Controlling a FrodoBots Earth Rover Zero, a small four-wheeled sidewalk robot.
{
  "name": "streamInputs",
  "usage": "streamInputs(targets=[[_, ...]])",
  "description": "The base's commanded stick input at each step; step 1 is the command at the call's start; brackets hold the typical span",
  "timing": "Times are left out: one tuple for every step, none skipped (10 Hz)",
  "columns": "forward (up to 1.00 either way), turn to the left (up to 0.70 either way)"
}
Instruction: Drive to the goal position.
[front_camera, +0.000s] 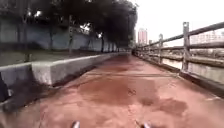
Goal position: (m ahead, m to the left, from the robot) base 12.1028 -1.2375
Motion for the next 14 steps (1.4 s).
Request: streamInputs(targets=[[0.7, -0.07], [0.7, 0.0], [0.7, 0.0], [0.7, 0.0], [0.7, 0.0], [0.7, 0.0], [0.7, 0.0], [0.7, 0.0], [0.7, 0.0], [0.7, 0.0], [0.7, 0.0], [0.7, 0.0], [0.7, 0.0], [0.7, 0.0]])
